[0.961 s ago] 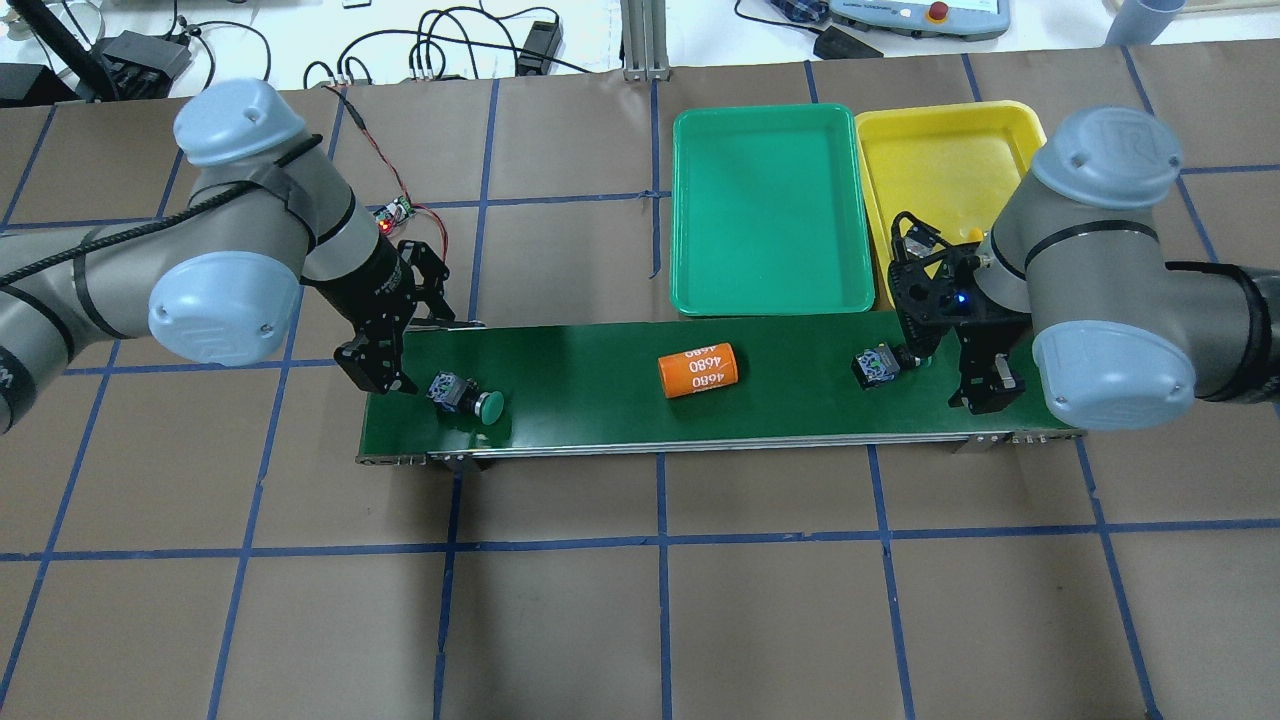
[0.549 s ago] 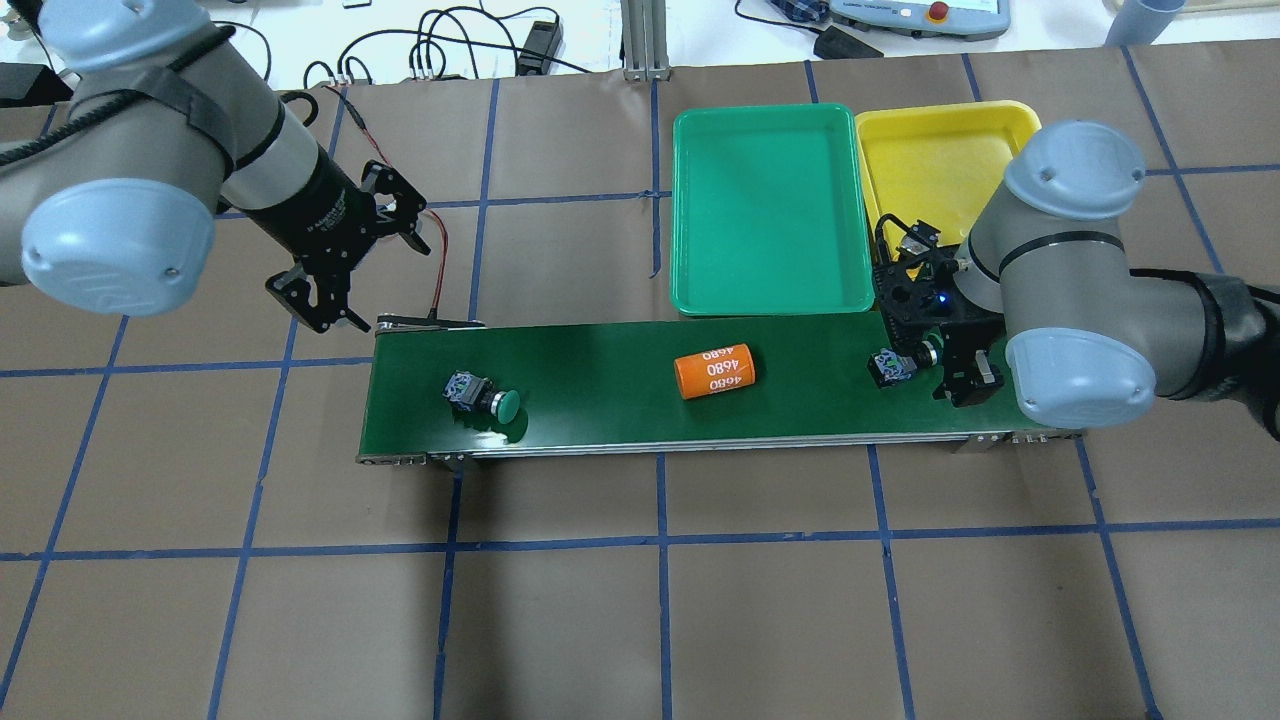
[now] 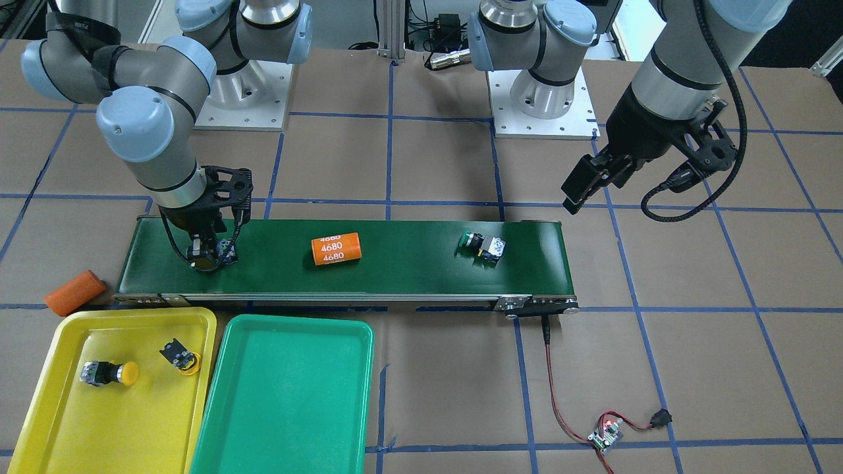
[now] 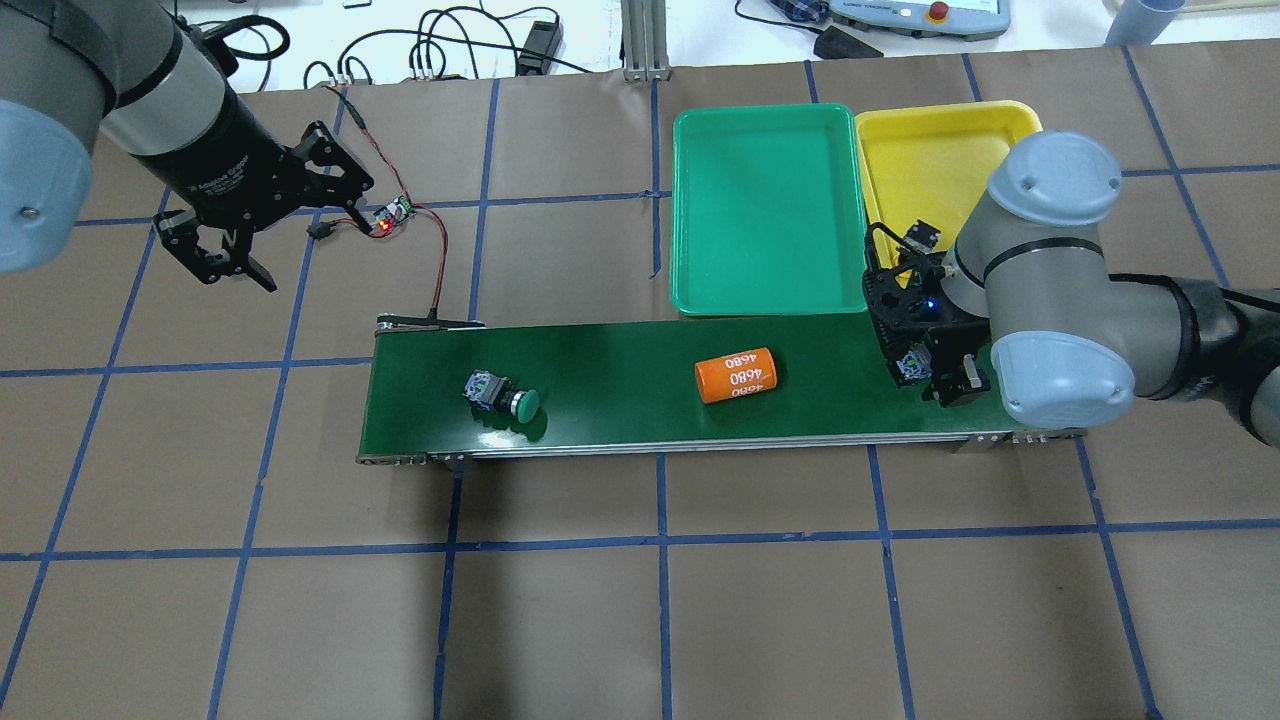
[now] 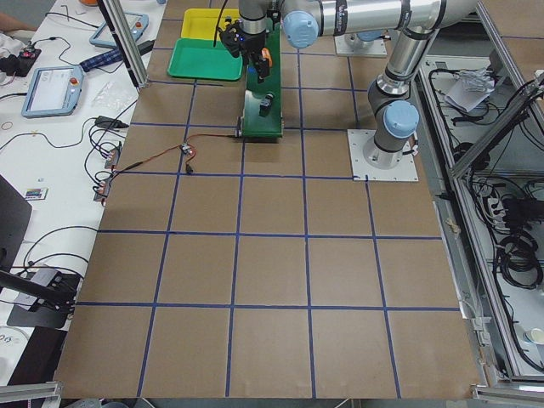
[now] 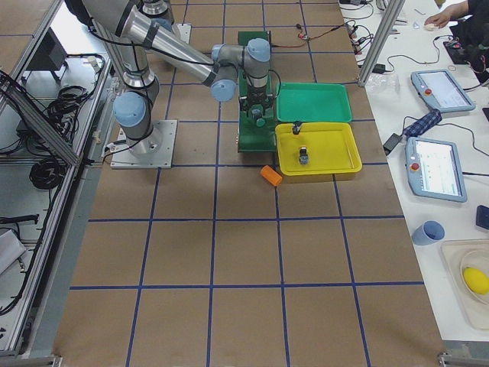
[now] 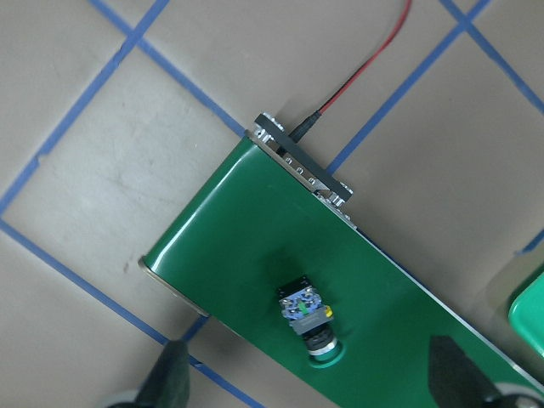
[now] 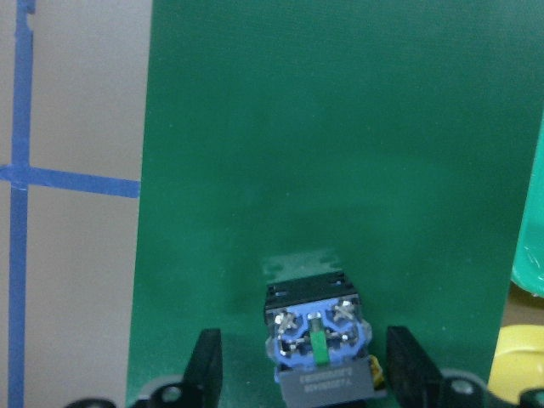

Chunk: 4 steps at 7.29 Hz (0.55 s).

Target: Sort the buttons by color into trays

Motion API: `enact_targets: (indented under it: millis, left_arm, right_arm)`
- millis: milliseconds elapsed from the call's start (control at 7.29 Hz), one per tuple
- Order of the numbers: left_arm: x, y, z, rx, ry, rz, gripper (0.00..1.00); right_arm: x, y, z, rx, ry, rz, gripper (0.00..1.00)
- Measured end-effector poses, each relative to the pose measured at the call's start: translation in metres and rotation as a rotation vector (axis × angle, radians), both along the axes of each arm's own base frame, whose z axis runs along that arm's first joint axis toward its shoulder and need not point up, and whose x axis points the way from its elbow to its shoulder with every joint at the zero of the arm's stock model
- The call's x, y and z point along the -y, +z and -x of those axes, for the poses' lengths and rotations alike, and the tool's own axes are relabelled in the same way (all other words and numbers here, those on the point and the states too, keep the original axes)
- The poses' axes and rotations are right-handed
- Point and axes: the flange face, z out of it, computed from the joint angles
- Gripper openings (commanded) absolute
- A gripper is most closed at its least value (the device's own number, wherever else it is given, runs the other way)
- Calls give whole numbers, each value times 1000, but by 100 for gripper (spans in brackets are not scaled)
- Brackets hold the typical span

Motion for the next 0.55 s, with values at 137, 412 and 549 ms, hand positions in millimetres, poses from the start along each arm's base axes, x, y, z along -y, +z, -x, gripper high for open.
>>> enact_targets:
  millis: [137, 412, 549]
  left_arm:
    - [-2, 1, 1, 5, -85, 0, 100]
    - [-10, 9, 13, 8, -274, 16, 100]
    - [-19, 15, 23, 13, -384, 26, 100]
  right_arm:
    - [2, -2, 0, 0, 5, -1, 8]
    - [6, 1, 1, -6, 8, 10, 3]
    - [11, 8, 1, -7, 3, 31, 3]
